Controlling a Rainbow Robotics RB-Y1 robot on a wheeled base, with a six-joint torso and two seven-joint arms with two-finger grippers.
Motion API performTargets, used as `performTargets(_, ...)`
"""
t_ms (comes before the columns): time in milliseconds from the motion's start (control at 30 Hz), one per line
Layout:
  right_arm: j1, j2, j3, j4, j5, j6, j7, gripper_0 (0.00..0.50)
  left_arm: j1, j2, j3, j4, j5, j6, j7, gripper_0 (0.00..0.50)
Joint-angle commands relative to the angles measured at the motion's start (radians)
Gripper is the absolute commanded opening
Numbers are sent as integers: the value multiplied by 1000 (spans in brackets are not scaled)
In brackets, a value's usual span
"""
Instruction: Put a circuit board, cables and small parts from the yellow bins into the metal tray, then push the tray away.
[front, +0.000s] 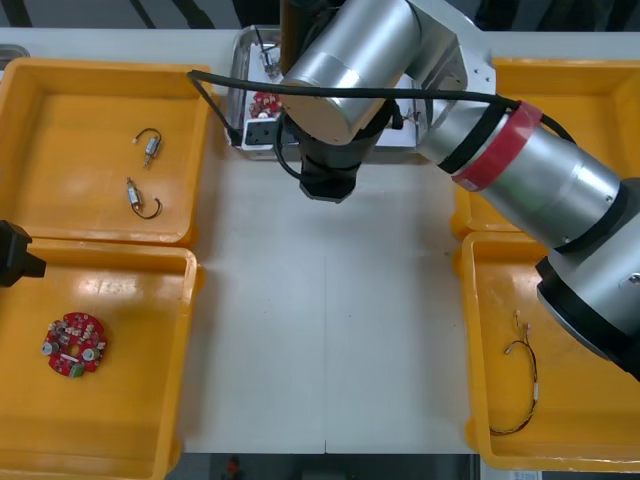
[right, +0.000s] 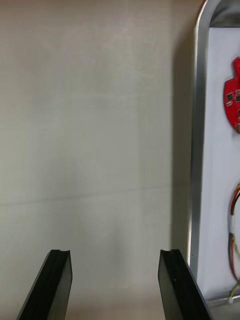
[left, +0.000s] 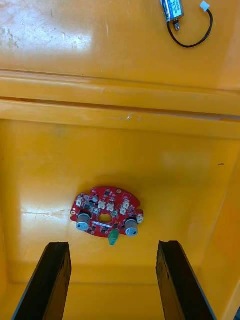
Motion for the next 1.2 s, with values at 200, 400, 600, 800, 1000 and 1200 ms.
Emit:
performTargets(200,198,-83,-195,-382,23,274,-288,500,16,44,27,-27,-9,6,-84,500)
performTargets(400,287,-96,-295,-517,45,274,-434,500,16,44,27,-27,-9,6,-84,500)
performTargets(600,385,-154,-364,-655,26,274,-556,500,16,44,27,-27,-9,6,-84,500)
performTargets(800,459,-212,-430,-769,20,274,-639,500,16,44,27,-27,-9,6,-84,500)
performTargets(1000,596,-280,-524,-868,26,274,-651,500,16,44,27,-27,-9,6,-84,500)
performTargets(1200,732,-335,-640,-957,23,274,-658,500,16,44,27,-27,-9,6,-84,500)
